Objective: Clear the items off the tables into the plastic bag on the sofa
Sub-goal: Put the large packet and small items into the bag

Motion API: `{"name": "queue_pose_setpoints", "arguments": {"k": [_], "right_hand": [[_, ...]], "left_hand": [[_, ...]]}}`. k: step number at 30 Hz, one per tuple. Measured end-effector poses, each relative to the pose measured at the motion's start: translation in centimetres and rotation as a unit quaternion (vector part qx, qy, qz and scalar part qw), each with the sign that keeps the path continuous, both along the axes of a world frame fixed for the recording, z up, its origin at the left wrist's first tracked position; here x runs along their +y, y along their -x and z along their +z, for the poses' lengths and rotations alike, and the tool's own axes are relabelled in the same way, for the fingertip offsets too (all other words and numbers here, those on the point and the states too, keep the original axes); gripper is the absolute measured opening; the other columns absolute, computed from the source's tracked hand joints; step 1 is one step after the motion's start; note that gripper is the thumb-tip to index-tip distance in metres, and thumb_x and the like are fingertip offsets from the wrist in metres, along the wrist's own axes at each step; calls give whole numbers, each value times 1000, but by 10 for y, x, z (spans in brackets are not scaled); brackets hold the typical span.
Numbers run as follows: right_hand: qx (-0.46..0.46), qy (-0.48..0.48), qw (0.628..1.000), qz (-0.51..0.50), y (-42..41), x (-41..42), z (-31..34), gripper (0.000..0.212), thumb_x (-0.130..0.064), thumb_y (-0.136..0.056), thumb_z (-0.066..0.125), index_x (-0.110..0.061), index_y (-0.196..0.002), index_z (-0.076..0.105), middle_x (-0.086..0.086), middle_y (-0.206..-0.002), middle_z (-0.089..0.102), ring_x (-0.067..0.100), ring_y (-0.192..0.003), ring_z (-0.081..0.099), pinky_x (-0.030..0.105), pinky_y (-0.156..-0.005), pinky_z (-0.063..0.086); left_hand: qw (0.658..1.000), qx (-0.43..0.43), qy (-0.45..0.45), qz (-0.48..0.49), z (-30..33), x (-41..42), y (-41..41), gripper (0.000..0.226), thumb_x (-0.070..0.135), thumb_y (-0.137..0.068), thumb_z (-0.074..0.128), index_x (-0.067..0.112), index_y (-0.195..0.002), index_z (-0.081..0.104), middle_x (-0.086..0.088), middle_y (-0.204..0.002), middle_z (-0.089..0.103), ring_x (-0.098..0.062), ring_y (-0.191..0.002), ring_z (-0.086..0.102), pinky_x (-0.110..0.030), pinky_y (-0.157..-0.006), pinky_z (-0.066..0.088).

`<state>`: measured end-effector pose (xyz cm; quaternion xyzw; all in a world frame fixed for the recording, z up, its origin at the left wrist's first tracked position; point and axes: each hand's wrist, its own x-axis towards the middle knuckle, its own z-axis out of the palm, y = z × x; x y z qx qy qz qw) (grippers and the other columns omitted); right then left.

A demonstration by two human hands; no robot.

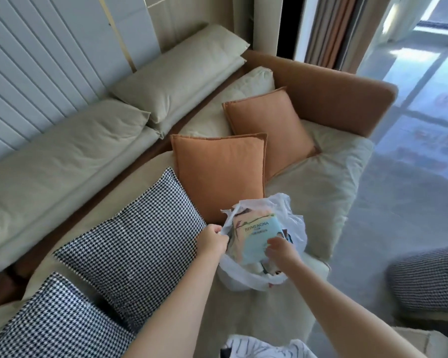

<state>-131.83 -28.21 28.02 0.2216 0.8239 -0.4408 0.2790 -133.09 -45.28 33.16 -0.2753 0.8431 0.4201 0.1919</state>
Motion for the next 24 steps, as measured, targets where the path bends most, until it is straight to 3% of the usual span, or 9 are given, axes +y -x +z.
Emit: {"name": "queue_pose_setpoints", "arguments": {"k": [2, 6, 8, 10, 15, 19, 24], "right_hand": [[6, 8, 999, -35, -12, 6, 10, 36, -3, -86, 51, -8, -121, 57, 13, -122, 59, 27, -99, 61, 31, -80, 54], [32, 8, 997, -63, -39, 21, 25, 20, -6, -85, 55, -10, -102, 63, 12, -108, 66, 28, -96, 64, 42, -89, 53], [40, -3, 996, -76, -52, 33, 30, 23, -9, -85, 57, -3, -106, 64, 15, -108, 67, 30, -99, 63, 44, -90, 51], [46, -9, 994, -94, -67, 48, 36, 28, -15, -86, 59, -7, -112, 63, 10, -112, 67, 25, -103, 62, 36, -91, 51], [53, -23, 987, -153, -117, 104, 46, 31, -19, -84, 61, -13, -115, 63, 5, -112, 67, 17, -100, 62, 18, -75, 42], [42, -65, 979, -187, -168, 159, 48, 27, -24, -85, 60, -17, -110, 66, 2, -112, 68, 16, -105, 62, 21, -83, 45], [35, -83, 967, -238, -245, 223, 43, 22, -24, -85, 60, -17, -103, 69, 2, -107, 70, 16, -101, 64, 20, -78, 43]], "left_hand": [[996, 6, 67, -51, 9, 5, -4, 34, 11, -89, 52, 12, -122, 59, -6, -118, 64, -25, -103, 62, -35, -86, 51], [972, 89, 169, -134, 29, 25, -16, 33, 20, -89, 57, 17, -122, 60, -8, -121, 55, -22, -107, 55, -31, -86, 51], [964, 121, 155, -178, 38, 43, -23, 33, 18, -90, 56, 17, -123, 58, -6, -122, 57, -22, -109, 56, -30, -88, 51], [959, 119, 117, -229, 42, 67, -31, 33, 16, -91, 52, 17, -124, 57, -3, -123, 60, -20, -111, 58, -26, -86, 49], [919, 38, 82, -384, 34, 136, -69, 27, 20, -91, 46, 8, -110, 61, -13, -114, 63, -30, -103, 59, -32, -82, 48], [887, 18, 72, -455, 23, 197, -109, 27, 25, -91, 48, 12, -109, 64, -10, -113, 67, -26, -108, 61, -31, -90, 49], [852, 7, 68, -518, 11, 267, -168, 28, 29, -91, 52, 15, -112, 64, -7, -116, 67, -23, -110, 61, -27, -89, 46]]}}
